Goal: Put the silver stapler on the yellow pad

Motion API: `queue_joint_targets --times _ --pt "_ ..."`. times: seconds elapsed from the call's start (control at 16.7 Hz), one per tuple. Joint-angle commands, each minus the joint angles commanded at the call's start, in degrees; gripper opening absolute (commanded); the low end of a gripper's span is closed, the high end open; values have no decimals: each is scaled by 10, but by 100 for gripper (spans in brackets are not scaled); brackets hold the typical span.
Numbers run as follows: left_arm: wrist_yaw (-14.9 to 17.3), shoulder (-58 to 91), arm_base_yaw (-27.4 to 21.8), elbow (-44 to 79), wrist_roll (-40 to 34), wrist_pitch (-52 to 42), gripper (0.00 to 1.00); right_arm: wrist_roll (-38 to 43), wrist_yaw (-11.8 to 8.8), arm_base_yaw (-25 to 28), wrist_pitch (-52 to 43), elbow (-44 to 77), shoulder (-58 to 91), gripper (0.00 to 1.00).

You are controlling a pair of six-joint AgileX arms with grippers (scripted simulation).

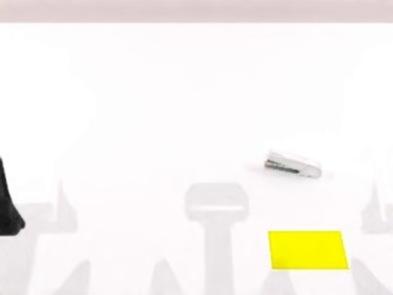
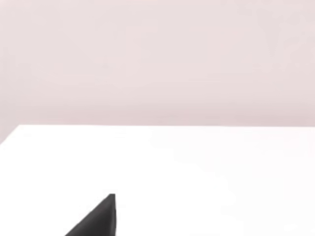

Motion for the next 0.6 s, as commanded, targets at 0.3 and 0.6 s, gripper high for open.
queue_joint_targets --times 0.3,0.6 --pt "0 0 0 0 0 0 100 -17 -1 11 -28 35 34 100" --pt "0 0 0 0 0 0 100 -92 -1 57 -151 211 211 100"
